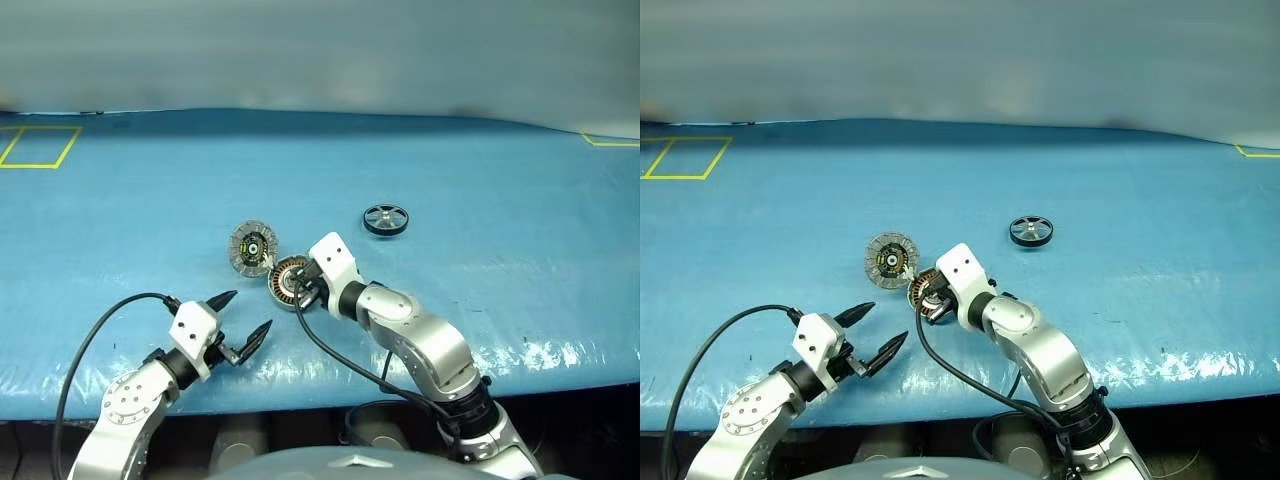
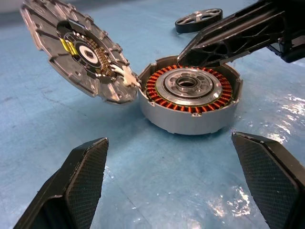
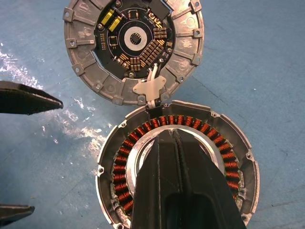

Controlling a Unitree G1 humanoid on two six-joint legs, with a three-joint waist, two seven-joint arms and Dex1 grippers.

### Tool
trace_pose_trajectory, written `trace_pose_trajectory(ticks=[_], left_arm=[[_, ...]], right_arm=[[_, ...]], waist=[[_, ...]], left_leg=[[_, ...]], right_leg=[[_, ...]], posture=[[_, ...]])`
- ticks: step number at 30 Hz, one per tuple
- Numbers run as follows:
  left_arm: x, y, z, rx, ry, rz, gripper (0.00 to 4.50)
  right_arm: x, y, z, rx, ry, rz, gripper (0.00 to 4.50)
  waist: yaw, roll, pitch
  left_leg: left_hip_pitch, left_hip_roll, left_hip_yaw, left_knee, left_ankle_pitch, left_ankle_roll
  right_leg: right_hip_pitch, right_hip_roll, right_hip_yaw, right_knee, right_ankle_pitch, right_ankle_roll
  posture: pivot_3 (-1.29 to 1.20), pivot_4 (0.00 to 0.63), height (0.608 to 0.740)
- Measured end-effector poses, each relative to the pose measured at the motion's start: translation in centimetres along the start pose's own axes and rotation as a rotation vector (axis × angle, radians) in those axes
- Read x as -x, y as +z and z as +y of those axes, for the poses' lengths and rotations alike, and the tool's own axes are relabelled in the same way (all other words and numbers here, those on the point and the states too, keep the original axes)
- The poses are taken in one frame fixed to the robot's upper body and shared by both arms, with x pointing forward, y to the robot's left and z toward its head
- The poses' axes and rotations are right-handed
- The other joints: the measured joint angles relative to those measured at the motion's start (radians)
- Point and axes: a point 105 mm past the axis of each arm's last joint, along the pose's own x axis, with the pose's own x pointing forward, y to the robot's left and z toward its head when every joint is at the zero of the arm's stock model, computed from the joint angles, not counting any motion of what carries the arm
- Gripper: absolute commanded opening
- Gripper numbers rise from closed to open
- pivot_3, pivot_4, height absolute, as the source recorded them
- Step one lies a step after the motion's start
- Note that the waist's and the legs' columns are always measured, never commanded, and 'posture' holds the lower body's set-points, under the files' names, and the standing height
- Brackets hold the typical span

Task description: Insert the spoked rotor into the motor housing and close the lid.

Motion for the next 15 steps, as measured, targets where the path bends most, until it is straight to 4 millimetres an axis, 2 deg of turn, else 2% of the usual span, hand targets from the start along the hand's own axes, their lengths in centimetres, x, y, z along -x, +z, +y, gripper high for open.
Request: trace_pose_trajectory(ticks=[15], left_arm=[[0.01, -0.32, -0.54, 0.037, -0.03, 0.008, 4.5]], right_arm=[[-0.39, -0.84, 0.82, 0.029, 0.026, 0.091, 0.04]], waist=[[-0.001, 0.0, 0.0]], left_leg=[[0.0, 0.0, 0.0, 0.0, 0.0, 0.0]], right_leg=[[0.0, 0.0, 0.0, 0.0, 0.0, 0.0]], posture=[[0.0, 0.15, 0.74]])
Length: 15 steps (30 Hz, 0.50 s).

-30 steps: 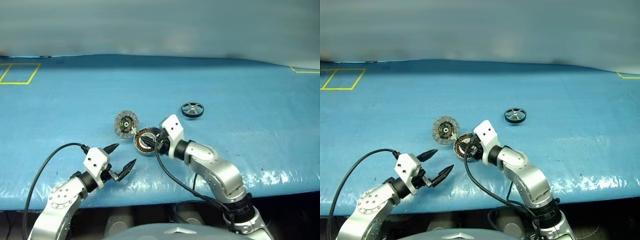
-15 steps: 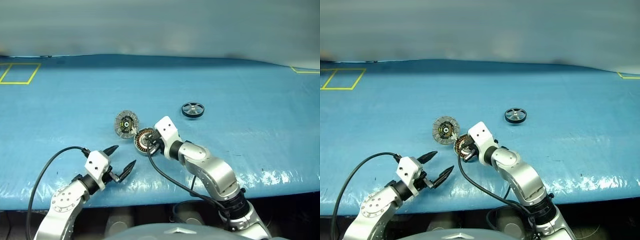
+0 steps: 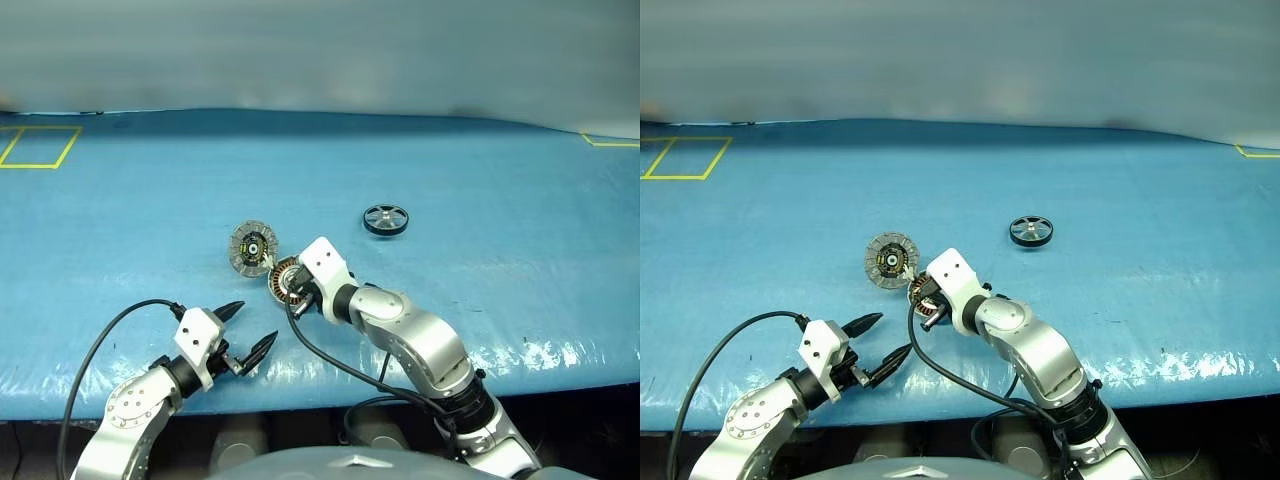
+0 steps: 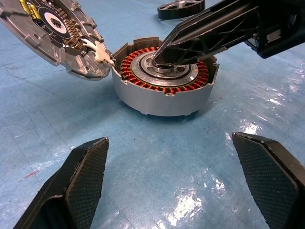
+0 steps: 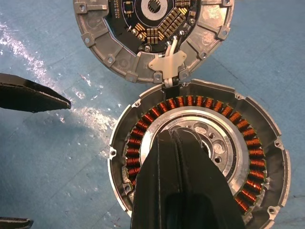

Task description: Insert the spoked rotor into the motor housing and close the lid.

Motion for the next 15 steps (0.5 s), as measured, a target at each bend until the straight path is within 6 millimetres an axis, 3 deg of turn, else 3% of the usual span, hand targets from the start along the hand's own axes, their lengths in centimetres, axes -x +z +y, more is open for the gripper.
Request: trace_pose_trajectory(ticks=[15], left_arm=[[-0.13, -0.02, -0.01, -0.001, 0.003, 0.0, 4.5]], right_arm=[[0.09, 0.01, -0.63, 0.022, -0.033, 0.037, 0.04]], waist=[[0.005, 0.0, 0.0]], left_leg=[[0.0, 0.0, 0.0, 0.001, 0.0, 0.0]], right_leg=[[0.001, -0.001, 0.0, 0.0, -0.001, 0.0]], posture=[[0.0, 0.15, 0.74]])
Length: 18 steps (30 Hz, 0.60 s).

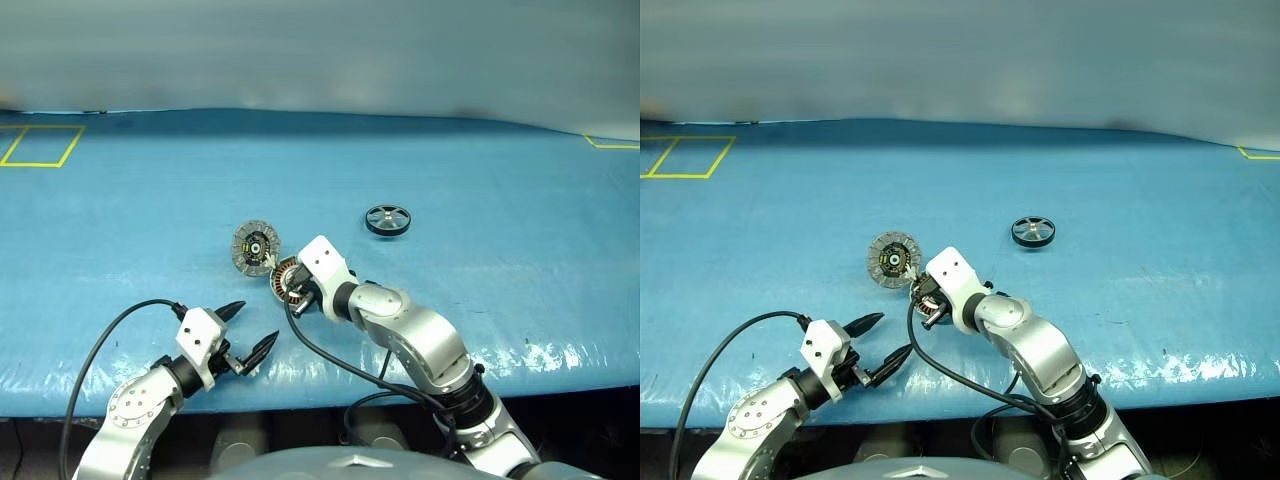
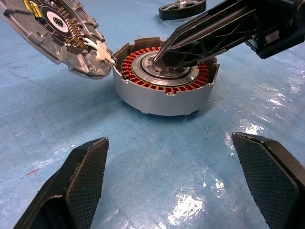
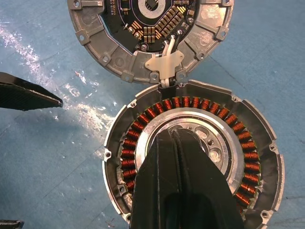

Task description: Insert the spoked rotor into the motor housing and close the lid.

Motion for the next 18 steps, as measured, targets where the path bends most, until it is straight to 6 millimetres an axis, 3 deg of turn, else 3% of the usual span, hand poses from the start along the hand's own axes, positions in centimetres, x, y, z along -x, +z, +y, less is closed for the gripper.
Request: trace_pose_trajectory(ticks=[18], left_arm=[[-0.26, 0.1, 0.03, -0.011, -0.001, -0.001, 4.5]], right_arm=[[0.77, -0.83, -0.98, -0.061, -0.016, 0.03, 0.04]], waist=[[0.004, 0.0, 0.0]], left_leg=[[0.0, 0.0, 0.0, 0.0, 0.0, 0.0]], right_leg=[[0.0, 0.0, 0.0, 0.0, -0.001, 0.001]], posture=[[0.0, 0.15, 0.74]])
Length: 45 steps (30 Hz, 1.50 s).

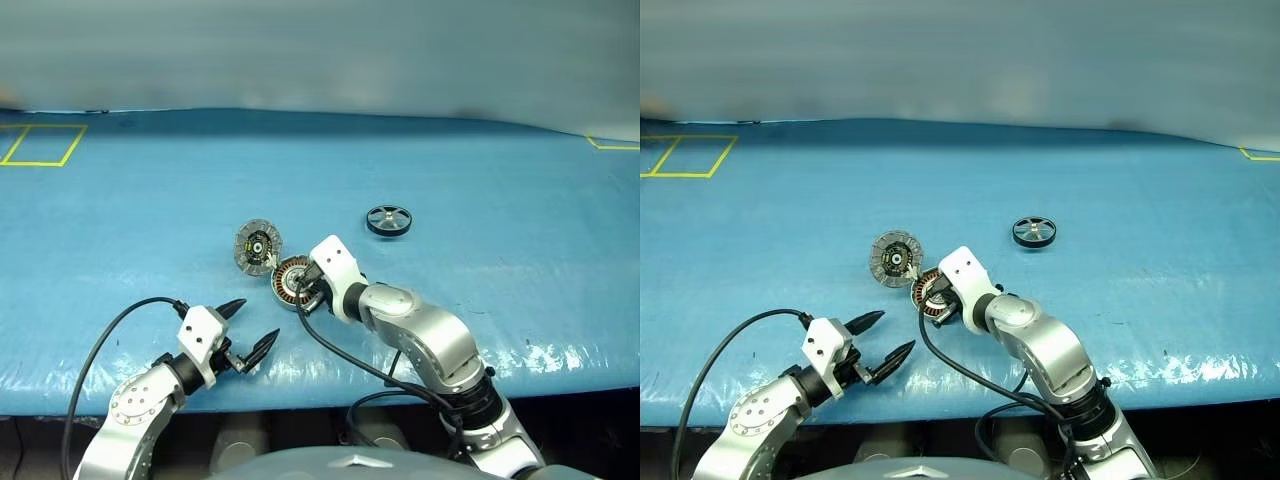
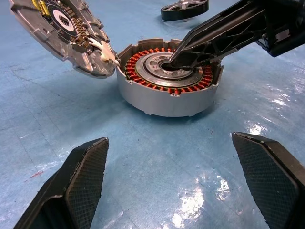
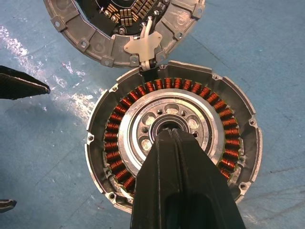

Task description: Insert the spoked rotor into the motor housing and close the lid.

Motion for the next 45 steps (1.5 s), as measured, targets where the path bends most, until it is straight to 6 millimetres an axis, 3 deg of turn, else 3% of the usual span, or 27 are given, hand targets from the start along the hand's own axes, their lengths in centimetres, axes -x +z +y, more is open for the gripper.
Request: trace_pose_trajectory(ticks=[11, 16, 19, 22, 30, 39, 45], left_arm=[[-0.1, 0.1, 0.0, -0.003, -0.002, -0.001, 4.5], [-0.1, 0.1, 0.1, -0.005, -0.002, -0.002, 4.5], [-0.1, 0.1, 0.1, -0.006, -0.002, -0.003, 4.5], [-0.1, 0.1, 0.1, -0.006, -0.002, -0.003, 4.5], [-0.1, 0.0, 0.1, -0.002, 0.007, -0.001, 4.5], [0.0, -0.2, 0.1, 0.006, 0.018, 0.004, 4.5], [0.0, -0.1, 0.1, 0.007, 0.017, -0.001, 4.5]], right_arm=[[0.2, 0.6, 0.1, 0.006, 0.044, -0.04, 0.04], [1.3, 4.4, -4.2, 0.08, -0.092, -0.166, 0.04], [1.6, 4.4, -8.0, 0.067, -0.221, -0.147, 0.56], [2.0, 3.7, -11.2, 0.047, -0.318, -0.096, 1.55], [3.0, 4.3, -15.3, 0.09, -0.426, -0.058, 4.17], [4.7, 3.0, -18.4, 0.125, -0.499, 0.022, 4.17], [5.0, 2.5, -18.7, 0.125, -0.491, 0.051, 4.17]], waist=[[-0.001, 0.0, 0.0], [-0.002, 0.001, 0.001], [0.0, 0.001, 0.001], [0.0, 0.001, 0.001], [-0.003, 0.002, 0.001], [-0.001, 0.003, 0.002], [-0.003, 0.003, 0.002]], left_leg=[[0.0, 0.0, 0.0, 0.0, 0.0, 0.0], [0.0, 0.0, 0.001, 0.001, 0.0, 0.0], [-0.001, -0.001, 0.001, 0.0, 0.0, 0.0], [-0.001, -0.002, 0.002, -0.001, 0.0, 0.0], [-0.001, -0.002, 0.002, -0.002, 0.0, 0.001], [-0.001, -0.002, 0.002, -0.002, 0.0, 0.001], [-0.001, -0.002, 0.002, -0.002, 0.0, 0.001]], right_leg=[[0.0, 0.0, 0.0, 0.0, 0.0, 0.0], [0.0, 0.0, 0.0, 0.0, 0.0, 0.001], [-0.001, 0.0, 0.0, 0.0, 0.003, -0.003], [-0.001, 0.0, 0.0, 0.0, 0.004, -0.002], [-0.002, 0.002, 0.0, 0.0, 0.004, -0.003], [-0.001, 0.001, 0.001, 0.0, 0.004, -0.002], [-0.001, 0.002, 0.001, 0.0, 0.004, -0.002]], posture=[[0.0, 0.15, 0.74], [0.0, 0.15, 0.74], [0.0, 0.15, 0.74], [0.0, 0.15, 0.74], [0.0, 0.15, 0.74], [0.0, 0.15, 0.74], [0.0, 0.15, 0.74]])
